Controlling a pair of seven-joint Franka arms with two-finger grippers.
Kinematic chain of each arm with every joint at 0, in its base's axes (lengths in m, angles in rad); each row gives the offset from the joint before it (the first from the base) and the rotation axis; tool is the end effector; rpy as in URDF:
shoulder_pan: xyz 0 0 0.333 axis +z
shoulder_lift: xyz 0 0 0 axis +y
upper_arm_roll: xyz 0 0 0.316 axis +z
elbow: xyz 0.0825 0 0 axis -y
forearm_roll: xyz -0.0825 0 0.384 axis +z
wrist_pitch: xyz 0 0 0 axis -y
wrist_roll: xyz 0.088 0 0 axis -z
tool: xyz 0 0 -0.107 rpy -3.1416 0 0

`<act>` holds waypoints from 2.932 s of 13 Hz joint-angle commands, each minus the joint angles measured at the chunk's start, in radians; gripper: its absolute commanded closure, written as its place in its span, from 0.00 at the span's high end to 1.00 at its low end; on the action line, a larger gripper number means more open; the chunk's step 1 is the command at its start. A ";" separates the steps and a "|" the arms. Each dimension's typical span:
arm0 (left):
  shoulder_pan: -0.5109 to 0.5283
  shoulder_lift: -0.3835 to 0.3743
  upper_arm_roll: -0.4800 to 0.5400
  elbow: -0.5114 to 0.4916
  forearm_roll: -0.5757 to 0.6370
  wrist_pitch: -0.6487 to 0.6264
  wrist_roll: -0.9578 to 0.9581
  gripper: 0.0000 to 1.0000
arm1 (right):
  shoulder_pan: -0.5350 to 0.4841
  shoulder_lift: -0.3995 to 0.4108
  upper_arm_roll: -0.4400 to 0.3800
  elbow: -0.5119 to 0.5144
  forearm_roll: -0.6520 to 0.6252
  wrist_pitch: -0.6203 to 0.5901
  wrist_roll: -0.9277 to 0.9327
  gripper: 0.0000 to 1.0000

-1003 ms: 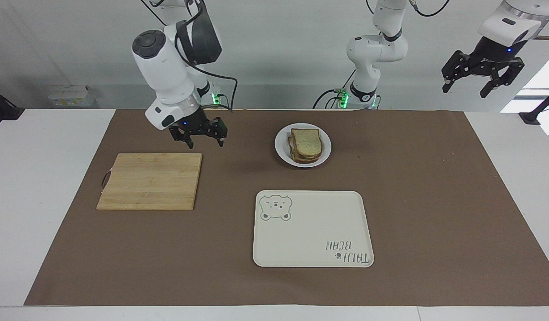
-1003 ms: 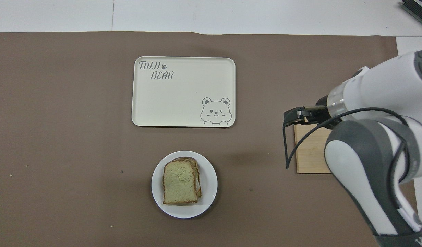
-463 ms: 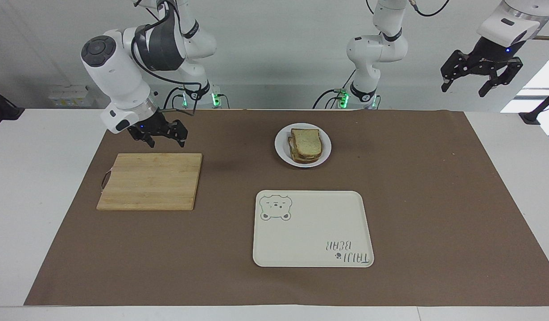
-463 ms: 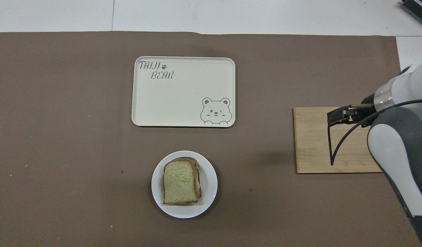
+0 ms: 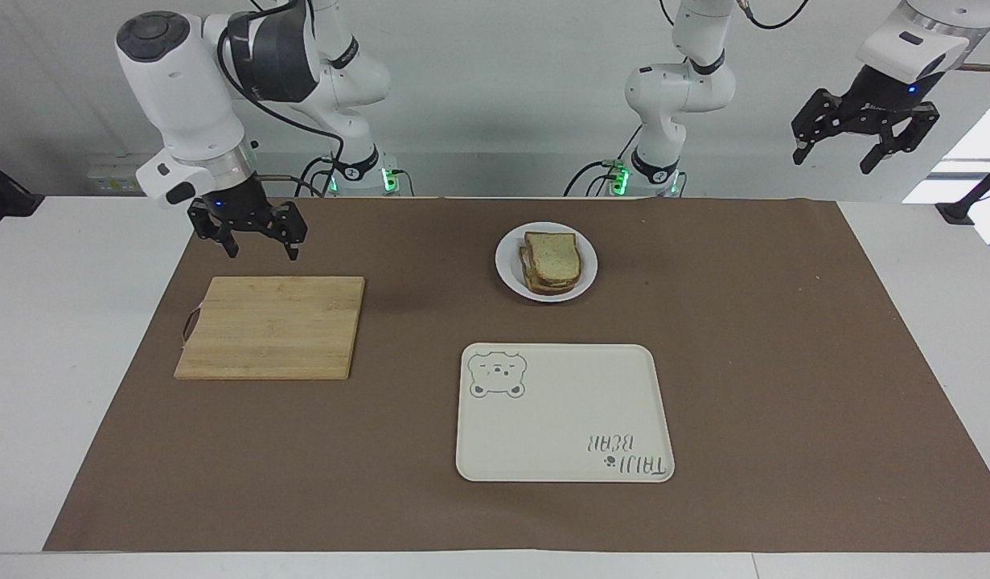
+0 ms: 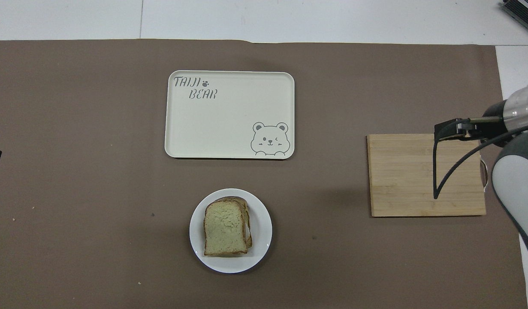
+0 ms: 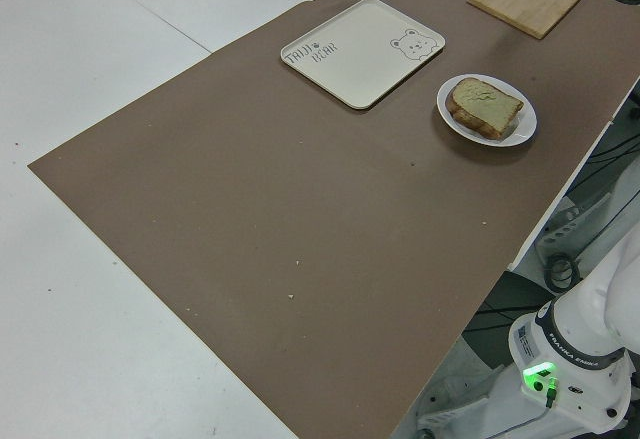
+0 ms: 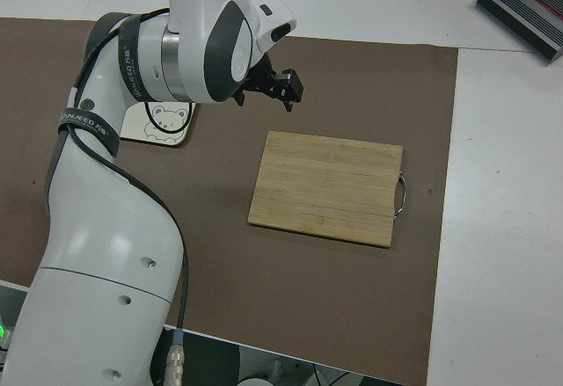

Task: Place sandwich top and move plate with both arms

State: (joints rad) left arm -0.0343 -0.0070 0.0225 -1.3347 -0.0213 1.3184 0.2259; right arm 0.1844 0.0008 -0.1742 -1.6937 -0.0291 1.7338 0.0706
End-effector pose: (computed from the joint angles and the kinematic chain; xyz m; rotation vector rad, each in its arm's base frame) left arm 0.5201 -0.0088 0.7143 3.0969 -0.3780 -0.0110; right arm 0.5661 0.0032 0.5800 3.1124 -0.0875 0.0630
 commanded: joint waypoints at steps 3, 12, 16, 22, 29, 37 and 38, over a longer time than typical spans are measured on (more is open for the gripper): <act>-0.001 -0.065 -0.007 -0.093 -0.026 -0.001 0.012 1.00 | -0.019 -0.038 -0.071 -0.001 -0.003 -0.051 -0.084 1.00; 0.008 -0.146 -0.001 -0.421 -0.399 0.160 0.016 1.00 | -0.115 -0.051 -0.096 -0.004 0.000 -0.089 -0.219 1.00; 0.016 -0.226 0.002 -0.729 -0.537 0.326 0.139 1.00 | -0.105 -0.050 -0.073 0.078 -0.003 -0.095 -0.227 1.00; 0.017 -0.245 0.004 -1.044 -0.806 0.525 0.360 0.76 | -0.106 -0.070 0.033 0.186 -0.003 -0.178 -0.216 1.00; 0.037 -0.110 0.002 -1.206 -1.048 0.577 0.679 0.61 | -0.103 -0.116 0.038 0.102 -0.005 -0.194 -0.215 1.00; 0.001 0.038 0.001 -1.247 -1.262 0.597 0.823 0.57 | -0.112 -0.100 0.045 0.077 -0.012 -0.188 -0.215 1.00; -0.033 0.038 0.001 -1.250 -1.267 0.623 0.823 0.52 | -0.112 -0.102 0.045 0.077 -0.003 -0.197 -0.218 1.00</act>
State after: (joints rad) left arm -0.0112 0.0195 0.0160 -2.5707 -1.2472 1.8940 1.0198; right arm 0.0844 -0.0832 -0.1392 -1.5970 -0.0291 1.5347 -0.1413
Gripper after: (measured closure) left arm 0.423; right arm 0.000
